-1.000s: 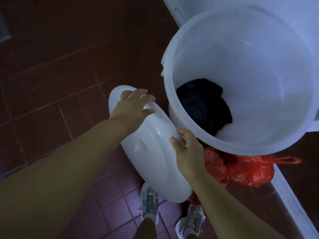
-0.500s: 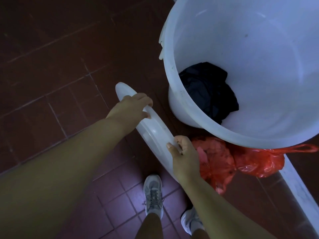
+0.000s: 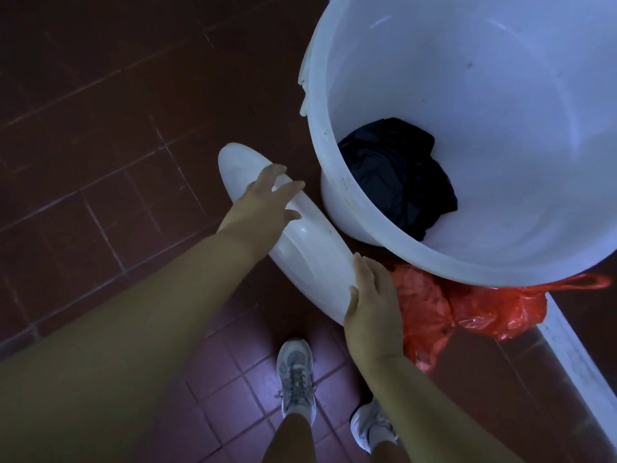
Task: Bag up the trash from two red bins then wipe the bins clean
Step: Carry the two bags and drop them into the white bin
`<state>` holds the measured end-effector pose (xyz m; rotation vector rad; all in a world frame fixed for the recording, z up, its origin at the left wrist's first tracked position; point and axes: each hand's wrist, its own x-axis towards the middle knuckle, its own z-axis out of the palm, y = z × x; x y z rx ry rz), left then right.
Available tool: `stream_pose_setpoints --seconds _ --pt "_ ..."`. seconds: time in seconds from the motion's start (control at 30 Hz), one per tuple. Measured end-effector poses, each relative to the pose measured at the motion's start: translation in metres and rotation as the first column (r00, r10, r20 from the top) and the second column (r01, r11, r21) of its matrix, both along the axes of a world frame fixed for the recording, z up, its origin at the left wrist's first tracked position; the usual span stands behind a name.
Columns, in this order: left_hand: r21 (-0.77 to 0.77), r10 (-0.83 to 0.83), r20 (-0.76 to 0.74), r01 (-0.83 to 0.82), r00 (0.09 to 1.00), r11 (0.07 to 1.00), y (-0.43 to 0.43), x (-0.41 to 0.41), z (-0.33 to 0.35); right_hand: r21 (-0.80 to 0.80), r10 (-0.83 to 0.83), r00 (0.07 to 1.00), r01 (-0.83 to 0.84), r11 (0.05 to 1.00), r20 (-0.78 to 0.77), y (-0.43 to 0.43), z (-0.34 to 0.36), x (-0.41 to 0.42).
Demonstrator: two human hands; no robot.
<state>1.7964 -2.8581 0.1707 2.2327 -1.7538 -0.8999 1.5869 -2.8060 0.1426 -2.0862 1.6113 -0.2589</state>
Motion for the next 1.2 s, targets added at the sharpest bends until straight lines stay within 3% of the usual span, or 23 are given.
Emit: stream_pose_setpoints --seconds 0.13,0.3,0.7,1.2 --pt "0.061 -0.098 0.063 0.095 0.993 0.994 -0.004 -0.007 -0.005 0.054 0.003 0.992 0.004 0.999 -0.126 0.001 -0.004 0.001" --pt "0.093 -0.139 0.068 0.133 0.988 0.987 -0.014 -0.015 -0.009 0.203 -0.121 0.992 0.127 0.971 -0.041 -0.007 -0.006 0.001" --pt "0.256 -0.211 -0.023 0.21 0.977 0.944 0.0 -0.027 -0.023 0.223 -0.076 0.99 0.102 0.97 -0.122 -0.006 0.002 0.005" --pt "0.168 0.153 -0.233 -0.115 0.96 0.979 0.061 -0.083 0.039 0.26 -0.252 0.964 0.223 0.94 0.084 0.022 0.059 -0.053"
